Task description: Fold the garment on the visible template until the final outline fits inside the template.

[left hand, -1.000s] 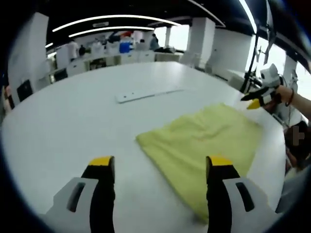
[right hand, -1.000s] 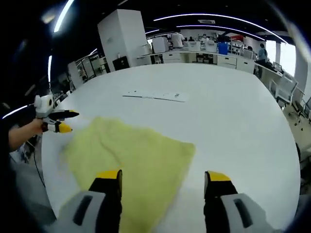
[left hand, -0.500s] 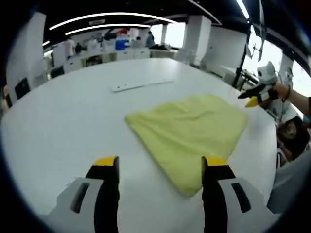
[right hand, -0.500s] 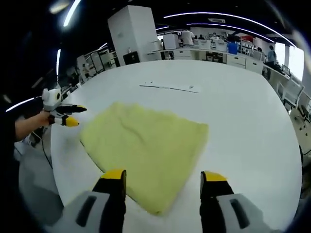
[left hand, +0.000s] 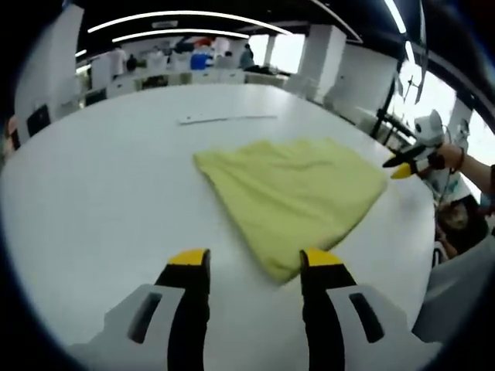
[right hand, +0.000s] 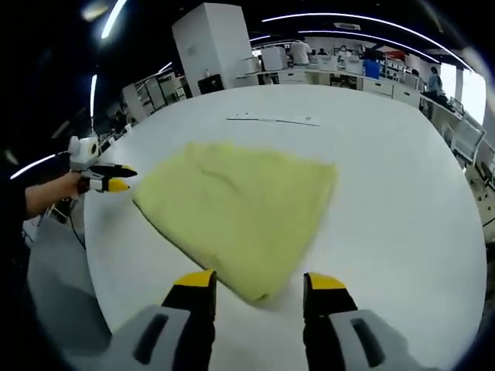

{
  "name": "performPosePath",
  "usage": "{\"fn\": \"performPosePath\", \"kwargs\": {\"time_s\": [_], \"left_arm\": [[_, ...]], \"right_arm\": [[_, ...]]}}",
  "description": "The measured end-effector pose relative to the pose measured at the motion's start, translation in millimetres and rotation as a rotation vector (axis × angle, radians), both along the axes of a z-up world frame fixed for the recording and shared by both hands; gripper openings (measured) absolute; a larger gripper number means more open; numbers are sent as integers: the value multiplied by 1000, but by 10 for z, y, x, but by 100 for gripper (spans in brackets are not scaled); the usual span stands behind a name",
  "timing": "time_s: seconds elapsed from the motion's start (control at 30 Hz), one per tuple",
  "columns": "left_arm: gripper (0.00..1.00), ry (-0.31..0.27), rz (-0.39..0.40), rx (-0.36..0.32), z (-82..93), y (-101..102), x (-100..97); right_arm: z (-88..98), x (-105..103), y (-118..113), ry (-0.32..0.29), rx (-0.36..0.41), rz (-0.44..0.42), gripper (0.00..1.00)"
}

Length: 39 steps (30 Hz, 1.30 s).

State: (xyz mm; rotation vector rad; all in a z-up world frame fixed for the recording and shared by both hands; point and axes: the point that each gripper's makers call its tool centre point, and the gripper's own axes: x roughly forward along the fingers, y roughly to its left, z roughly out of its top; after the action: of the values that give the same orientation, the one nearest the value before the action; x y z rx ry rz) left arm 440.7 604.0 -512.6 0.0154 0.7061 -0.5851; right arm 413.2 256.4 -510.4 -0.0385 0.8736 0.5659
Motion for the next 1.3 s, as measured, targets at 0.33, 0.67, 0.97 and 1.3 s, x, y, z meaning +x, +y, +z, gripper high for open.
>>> {"fn": "performPosePath", "kwargs": {"time_s": [0.33, 0.67, 0.97, 1.3], "left_arm": [[26, 32, 14, -53, -76, -63, -113], [15, 48, 5, -68, -158, -136, -156], [7, 58, -1, -69, -192, -156, -181], [5, 62, 0, -76, -197, -170, -183]], "right_arm": [[-71, -124, -38, 16, 21, -27, 19], [-115, -102, -50, 0, 39, -43, 5], [-128, -91, -78, -16, 24, -16, 0], [-158, -94, -67, -10, 30, -21, 0]]}}
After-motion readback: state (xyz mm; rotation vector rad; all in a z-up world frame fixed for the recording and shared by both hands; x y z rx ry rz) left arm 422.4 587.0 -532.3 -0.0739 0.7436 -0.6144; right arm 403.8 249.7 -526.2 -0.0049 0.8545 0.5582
